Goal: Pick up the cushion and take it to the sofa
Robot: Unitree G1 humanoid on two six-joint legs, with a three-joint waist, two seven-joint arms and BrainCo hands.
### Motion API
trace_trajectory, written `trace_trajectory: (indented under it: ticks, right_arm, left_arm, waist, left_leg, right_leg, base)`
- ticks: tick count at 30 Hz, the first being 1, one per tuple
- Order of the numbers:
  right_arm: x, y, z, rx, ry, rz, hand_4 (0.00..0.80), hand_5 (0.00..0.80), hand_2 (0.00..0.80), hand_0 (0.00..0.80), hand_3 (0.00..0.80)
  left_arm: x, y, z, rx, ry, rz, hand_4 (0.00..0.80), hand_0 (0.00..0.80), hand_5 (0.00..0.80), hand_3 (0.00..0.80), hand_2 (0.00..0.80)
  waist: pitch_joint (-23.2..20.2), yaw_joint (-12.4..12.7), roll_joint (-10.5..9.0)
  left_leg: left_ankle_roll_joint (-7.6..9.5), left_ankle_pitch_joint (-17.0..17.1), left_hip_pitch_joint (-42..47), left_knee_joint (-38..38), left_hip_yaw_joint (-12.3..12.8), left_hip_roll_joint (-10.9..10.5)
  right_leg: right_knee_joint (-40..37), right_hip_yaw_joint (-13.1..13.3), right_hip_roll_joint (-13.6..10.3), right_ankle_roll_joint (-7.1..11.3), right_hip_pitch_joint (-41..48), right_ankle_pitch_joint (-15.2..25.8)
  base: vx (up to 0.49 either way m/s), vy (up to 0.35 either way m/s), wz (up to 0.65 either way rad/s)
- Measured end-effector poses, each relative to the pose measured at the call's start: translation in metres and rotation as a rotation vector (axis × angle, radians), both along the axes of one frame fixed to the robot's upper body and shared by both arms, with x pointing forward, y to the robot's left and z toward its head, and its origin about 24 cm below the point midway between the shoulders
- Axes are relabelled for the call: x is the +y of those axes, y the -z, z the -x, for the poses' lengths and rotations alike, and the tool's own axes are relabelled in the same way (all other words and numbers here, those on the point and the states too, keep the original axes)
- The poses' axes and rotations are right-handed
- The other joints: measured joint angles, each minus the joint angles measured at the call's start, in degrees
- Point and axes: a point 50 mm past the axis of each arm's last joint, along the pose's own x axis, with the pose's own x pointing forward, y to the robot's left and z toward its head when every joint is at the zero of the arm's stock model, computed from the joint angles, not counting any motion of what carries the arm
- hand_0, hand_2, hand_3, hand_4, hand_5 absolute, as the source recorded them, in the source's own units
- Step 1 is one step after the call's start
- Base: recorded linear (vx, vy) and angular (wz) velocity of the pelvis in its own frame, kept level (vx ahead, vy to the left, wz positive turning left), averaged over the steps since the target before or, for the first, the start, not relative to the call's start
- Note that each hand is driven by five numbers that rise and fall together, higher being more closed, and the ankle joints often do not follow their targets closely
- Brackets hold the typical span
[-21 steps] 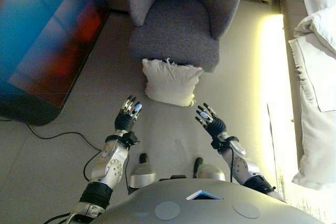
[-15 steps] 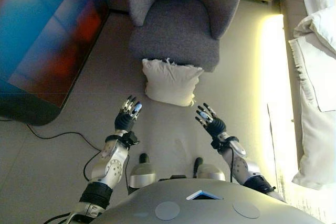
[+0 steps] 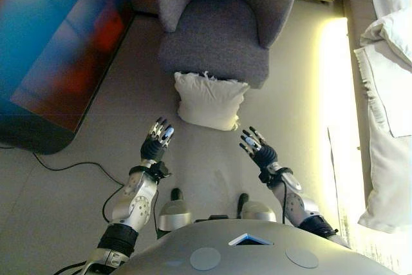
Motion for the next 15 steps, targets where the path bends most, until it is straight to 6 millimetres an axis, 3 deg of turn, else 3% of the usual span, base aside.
trace_trajectory:
  ticks: [11,15]
  right_arm:
    - [-0.0016,0.0046,0.0093,0.027,0.008,-0.001,0.000,0.000,0.000,0.000,0.000]
    - [-0.0044,0.0042,0.0087,0.025,0.004,0.008,0.000,0.000,0.000,0.000,0.000]
  left_arm:
    - [0.0034,0.0025,0.0046,0.017,-0.018,-0.008,0.000,0.000,0.000,0.000,0.000]
    - [0.0061,0.0020,0.0043,0.012,-0.024,-0.008,0.000,0.000,0.000,0.000,0.000]
  waist:
    - [0.1,0.0,-0.20]
    - [0.7,0.0,-0.42]
  left_leg:
    - [0.00,0.0,0.0,0.2,0.8,0.0]
    - [-0.11,-1.8,-0.9,3.5,1.3,0.2]
  right_leg:
    - [0.1,0.7,-0.1,0.08,-0.6,-0.1]
    - [0.6,2.0,-0.3,0.19,-1.1,-0.3]
  base:
    - [0.036,0.028,-0.03]
    - [-0.004,0.083,-0.14]
